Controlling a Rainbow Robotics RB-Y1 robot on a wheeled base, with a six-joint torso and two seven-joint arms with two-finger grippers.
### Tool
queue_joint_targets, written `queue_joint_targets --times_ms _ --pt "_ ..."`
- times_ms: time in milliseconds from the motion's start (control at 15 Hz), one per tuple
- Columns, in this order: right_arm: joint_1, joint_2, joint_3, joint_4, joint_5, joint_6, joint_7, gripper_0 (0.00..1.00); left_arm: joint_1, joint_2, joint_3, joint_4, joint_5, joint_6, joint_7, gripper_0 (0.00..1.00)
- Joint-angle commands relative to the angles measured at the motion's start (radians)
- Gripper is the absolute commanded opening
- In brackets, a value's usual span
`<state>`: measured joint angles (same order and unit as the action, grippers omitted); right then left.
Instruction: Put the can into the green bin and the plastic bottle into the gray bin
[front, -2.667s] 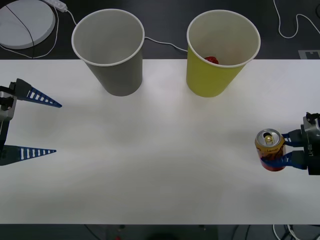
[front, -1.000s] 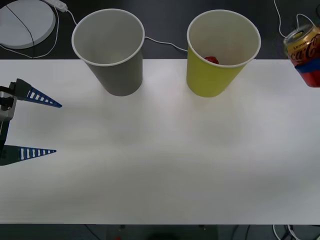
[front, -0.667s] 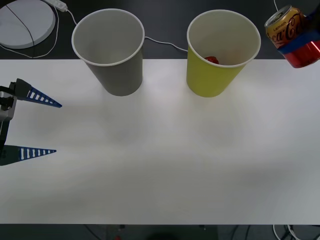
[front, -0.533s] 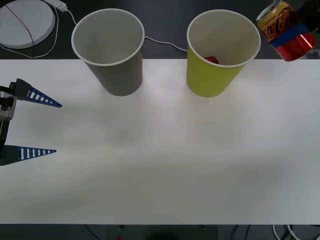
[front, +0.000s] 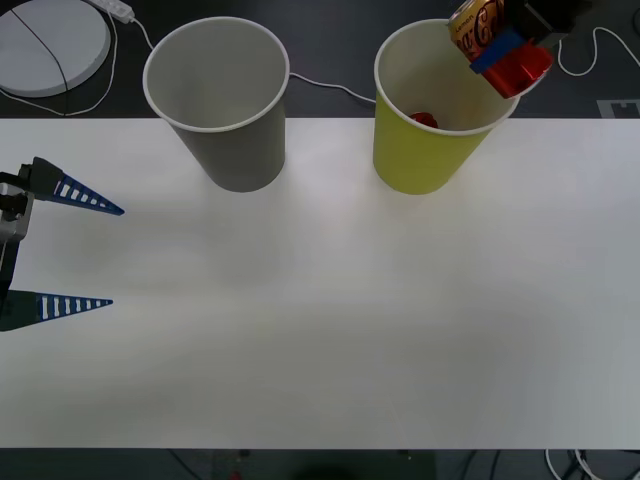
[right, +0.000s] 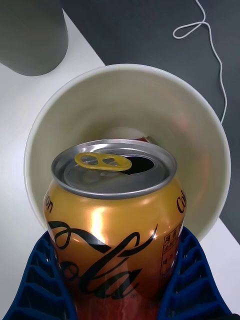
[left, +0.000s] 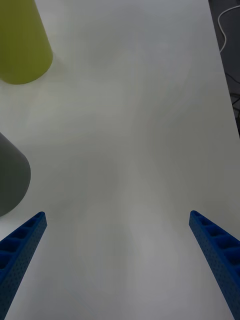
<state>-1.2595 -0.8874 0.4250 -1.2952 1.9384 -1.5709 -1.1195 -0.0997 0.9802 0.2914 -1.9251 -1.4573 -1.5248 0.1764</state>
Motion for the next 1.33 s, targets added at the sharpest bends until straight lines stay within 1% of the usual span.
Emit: queue_joint_targets --times_ms 67,133,267,333,400,467,533,667,733,867,1000,1067,1133,1267,1333 --pt "-0.043 0.071 0.0 0.082 0.053 0.0 0.006 0.0 0.0 0.0 0.0 0.0 0.0 0.0 0.0 1.0" --pt "-0.05 0.085 0.0 0.102 0.062 0.0 0.007 0.0 0.0 0.0 0.0 0.0 0.0 0.0 0.0 1.0" --pt "-0.057 0.09 0.003 0.108 0.074 0.0 0.014 0.0 0.0 0.0 0.0 0.0 0.0 0.0 0.0 1.0" --pt "-0.057 0.09 0.006 0.108 0.083 0.0 0.021 0.35 0.0 0.0 0.0 0.0 0.0 0.0 0.0 1.0" --pt "-0.057 0.09 0.008 0.106 0.085 0.0 0.024 0.77 0.0 0.0 0.0 0.0 0.0 0.0 0.0 1.0" --pt "-0.058 0.09 0.008 0.106 0.086 0.0 0.03 0.97 0.0 0.0 0.0 0.0 0.0 0.0 0.0 1.0" --pt "-0.06 0.088 0.008 0.106 0.083 0.0 0.037 1.0 0.0 0.0 0.0 0.0 0.0 0.0 0.0 1.0" --pt "-0.06 0.071 0.008 0.094 0.073 0.0 0.049 1.0 0.0 0.0 0.0 0.0 0.0 0.0 0.0 1.0" --pt "-0.06 0.048 0.008 0.074 0.048 0.0 0.053 1.0 0.0 0.0 0.0 0.0 0.0 0.0 0.0 1.0" --pt "-0.058 0.001 0.006 0.042 -0.013 0.0 0.064 1.0 0.0 0.0 0.0 0.0 0.0 0.0 0.0 1.0" --pt "-0.035 -0.074 0.006 -0.009 -0.113 0.0 0.079 1.0 0.0 0.0 0.0 0.0 0.0 0.0 0.0 1.0" --pt "-0.02 -0.105 0.005 -0.029 -0.15 0.0 0.087 1.0 0.0 0.0 0.0 0.0 0.0 0.0 0.0 1.0" --pt "0.011 -0.14 -0.017 -0.059 -0.194 0.0 0.099 1.0 0.0 0.0 0.0 0.0 0.0 0.0 0.0 1.0" --pt "0.071 -0.177 -0.088 -0.111 -0.237 0.0 0.132 1.0 0.0 0.0 0.0 0.0 0.0 0.0 0.0 1.0" --pt "0.112 -0.202 -0.137 -0.136 -0.262 0.0 0.184 1.0 0.0 0.0 0.0 0.0 0.0 0.0 0.0 1.0"
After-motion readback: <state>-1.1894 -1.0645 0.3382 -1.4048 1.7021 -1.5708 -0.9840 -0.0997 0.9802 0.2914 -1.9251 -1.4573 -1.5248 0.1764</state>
